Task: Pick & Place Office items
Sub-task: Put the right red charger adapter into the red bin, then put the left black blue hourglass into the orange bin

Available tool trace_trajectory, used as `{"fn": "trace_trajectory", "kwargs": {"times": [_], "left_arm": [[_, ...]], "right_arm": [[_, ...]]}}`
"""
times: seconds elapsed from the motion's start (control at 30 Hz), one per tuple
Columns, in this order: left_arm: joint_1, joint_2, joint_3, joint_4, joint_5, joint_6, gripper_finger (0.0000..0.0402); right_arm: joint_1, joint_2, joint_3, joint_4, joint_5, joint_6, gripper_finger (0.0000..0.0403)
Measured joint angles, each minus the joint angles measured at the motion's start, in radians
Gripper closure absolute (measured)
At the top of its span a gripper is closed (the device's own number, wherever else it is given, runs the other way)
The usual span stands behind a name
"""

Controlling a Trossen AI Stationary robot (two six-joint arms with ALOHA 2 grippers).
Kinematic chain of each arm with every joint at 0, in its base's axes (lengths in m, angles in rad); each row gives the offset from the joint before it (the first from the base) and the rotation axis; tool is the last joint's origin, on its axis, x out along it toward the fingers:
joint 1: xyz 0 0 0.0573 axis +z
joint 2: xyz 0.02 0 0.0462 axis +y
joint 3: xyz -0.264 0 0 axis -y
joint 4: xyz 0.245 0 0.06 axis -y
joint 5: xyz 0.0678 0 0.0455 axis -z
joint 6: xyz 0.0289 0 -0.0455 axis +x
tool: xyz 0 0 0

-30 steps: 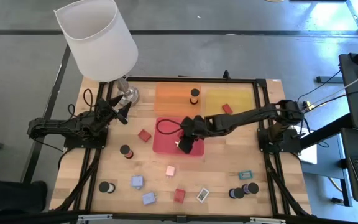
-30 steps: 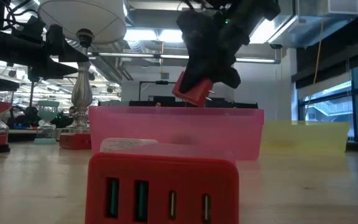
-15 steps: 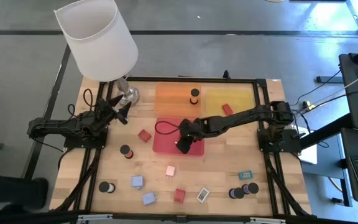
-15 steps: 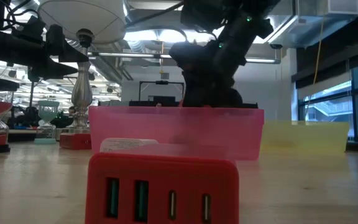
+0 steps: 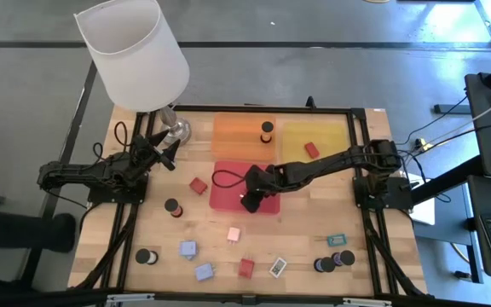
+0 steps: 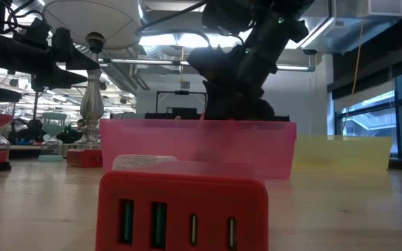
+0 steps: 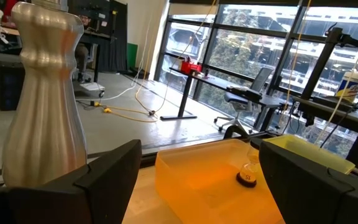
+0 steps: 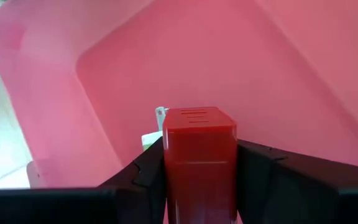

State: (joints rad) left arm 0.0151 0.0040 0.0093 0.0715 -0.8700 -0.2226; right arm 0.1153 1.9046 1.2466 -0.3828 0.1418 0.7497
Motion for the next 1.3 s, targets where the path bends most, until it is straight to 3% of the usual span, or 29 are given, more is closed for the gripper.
{"fn": "trace_trajectory", "kwargs": {"times": [0.53, 0.73, 1.13, 1.3], "left_arm": [[0.0, 0.0, 0.0, 0.0, 0.0, 0.0, 0.008], [0.0, 0.0, 0.0, 0.0, 0.0, 0.0, 0.008], [0.0, 0.0, 0.0, 0.001, 0.0, 0.0, 0.008], [0.0, 0.0, 0.0, 0.0, 0.0, 0.0, 0.008]], "right_arm": [[0.0, 0.0, 0.0, -0.001, 0.0, 0.036, 0.017], [-0.004, -0.042, 0.0, -0.049, -0.002, 0.036, 0.0151], [0.073, -0.332, 0.0, -0.426, -0.003, 0.044, 0.0164], [0.17, -0.419, 0.0, -0.649, -0.056, 0.172, 0.0165]]}}
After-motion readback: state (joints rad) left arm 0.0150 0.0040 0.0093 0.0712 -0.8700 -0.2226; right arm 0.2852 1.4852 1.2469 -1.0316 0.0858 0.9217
